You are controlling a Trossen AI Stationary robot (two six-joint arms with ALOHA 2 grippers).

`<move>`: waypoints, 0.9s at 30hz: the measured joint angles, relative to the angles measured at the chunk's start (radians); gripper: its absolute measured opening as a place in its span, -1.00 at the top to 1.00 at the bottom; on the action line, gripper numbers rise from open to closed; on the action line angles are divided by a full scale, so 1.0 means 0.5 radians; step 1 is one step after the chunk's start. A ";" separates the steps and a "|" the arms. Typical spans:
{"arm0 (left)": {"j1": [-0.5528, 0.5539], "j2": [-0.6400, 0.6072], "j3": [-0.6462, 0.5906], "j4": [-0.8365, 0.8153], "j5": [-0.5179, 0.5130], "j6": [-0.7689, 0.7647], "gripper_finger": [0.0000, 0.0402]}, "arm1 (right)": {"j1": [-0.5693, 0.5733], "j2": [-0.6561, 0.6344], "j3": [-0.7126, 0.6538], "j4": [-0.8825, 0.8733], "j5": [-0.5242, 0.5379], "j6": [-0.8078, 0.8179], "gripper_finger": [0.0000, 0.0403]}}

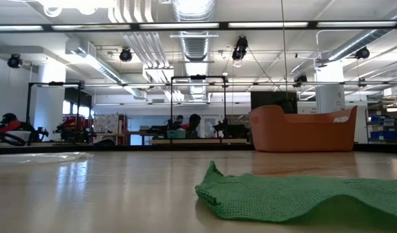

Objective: Roll bandage
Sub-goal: Roll the blue bandage

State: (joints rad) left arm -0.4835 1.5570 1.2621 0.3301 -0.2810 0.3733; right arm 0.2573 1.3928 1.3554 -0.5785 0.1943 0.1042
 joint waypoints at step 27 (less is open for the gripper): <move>0.092 -0.090 0.037 0.038 -0.330 0.413 0.98 | 0.161 -0.085 0.093 0.219 -0.281 0.000 0.71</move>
State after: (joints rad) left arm -0.4377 1.5119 1.2804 0.3492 -0.4458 0.5797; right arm 0.3378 1.3502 1.4021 -0.4689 0.0540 0.1043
